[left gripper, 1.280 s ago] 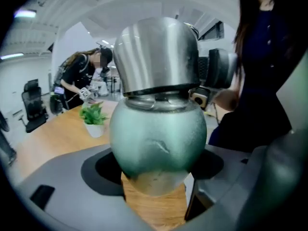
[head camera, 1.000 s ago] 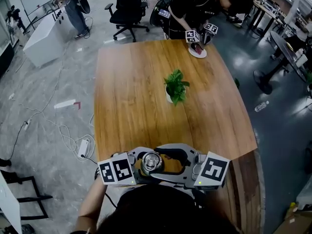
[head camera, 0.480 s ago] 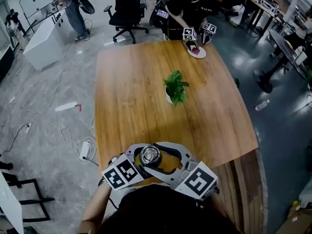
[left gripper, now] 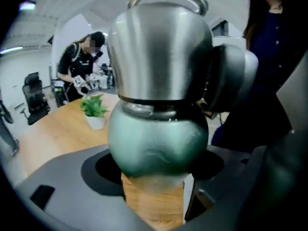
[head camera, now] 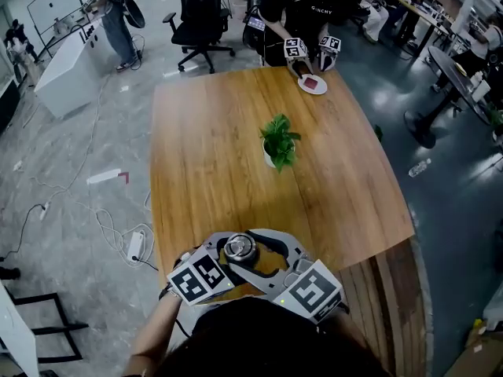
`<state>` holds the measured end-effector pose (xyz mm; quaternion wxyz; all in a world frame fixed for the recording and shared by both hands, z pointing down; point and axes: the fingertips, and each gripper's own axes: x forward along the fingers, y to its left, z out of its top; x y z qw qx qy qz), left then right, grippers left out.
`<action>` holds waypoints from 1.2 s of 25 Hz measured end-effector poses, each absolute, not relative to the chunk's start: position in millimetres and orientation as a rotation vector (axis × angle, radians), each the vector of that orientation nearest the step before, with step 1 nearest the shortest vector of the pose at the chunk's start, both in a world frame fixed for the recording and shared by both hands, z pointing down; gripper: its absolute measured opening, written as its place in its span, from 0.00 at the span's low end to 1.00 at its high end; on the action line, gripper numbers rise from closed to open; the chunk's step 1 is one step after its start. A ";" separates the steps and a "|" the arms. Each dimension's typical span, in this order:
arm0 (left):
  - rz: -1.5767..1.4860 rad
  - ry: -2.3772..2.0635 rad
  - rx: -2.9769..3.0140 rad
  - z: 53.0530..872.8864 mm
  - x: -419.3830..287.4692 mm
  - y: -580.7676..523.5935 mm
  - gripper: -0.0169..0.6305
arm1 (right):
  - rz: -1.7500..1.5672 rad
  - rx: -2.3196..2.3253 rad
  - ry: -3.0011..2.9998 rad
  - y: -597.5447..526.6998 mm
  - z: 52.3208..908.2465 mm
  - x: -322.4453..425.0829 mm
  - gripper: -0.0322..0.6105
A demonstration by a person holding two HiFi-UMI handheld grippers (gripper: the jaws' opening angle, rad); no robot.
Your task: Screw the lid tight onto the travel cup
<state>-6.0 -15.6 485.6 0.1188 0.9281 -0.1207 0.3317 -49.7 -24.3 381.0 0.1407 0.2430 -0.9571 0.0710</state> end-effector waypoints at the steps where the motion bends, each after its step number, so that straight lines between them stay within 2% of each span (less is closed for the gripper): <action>1: 0.986 -0.457 2.689 486.6 -9.8 -24.2 0.62 | 0.180 0.783 -2.735 -29.2 381.3 -48.6 0.46; 5: 0.985 -0.569 2.679 483.6 -13.6 -31.9 0.62 | 0.191 0.788 -2.757 -25.6 377.0 -51.8 0.46; 9: 0.765 -0.087 2.738 466.5 0.1 7.7 0.62 | 0.340 0.547 -2.897 -9.5 362.5 -48.1 0.46; 12: 0.716 0.165 2.741 457.9 7.2 31.2 0.62 | 0.347 0.455 -2.921 -4.8 358.1 -47.1 0.47; 14: 0.753 0.104 2.731 463.3 10.5 25.6 0.62 | 0.306 0.486 -2.889 -6.8 362.6 -48.6 0.46; 19: 0.868 -0.374 2.663 479.5 3.6 -17.2 0.62 | 0.197 0.857 -2.735 -29.7 374.3 -42.2 0.46; 24: 1.008 -0.668 2.689 483.4 -8.1 -43.0 0.62 | 0.281 0.964 -2.728 -36.5 374.7 -38.9 0.46; 27: 0.960 -0.511 2.750 477.7 -6.0 -32.4 0.62 | 0.346 0.818 -2.867 -26.7 356.7 -41.0 0.46; 30: 0.811 -0.102 2.839 460.4 0.1 0.7 0.62 | 0.413 0.607 -2.972 -13.4 342.1 -38.2 0.46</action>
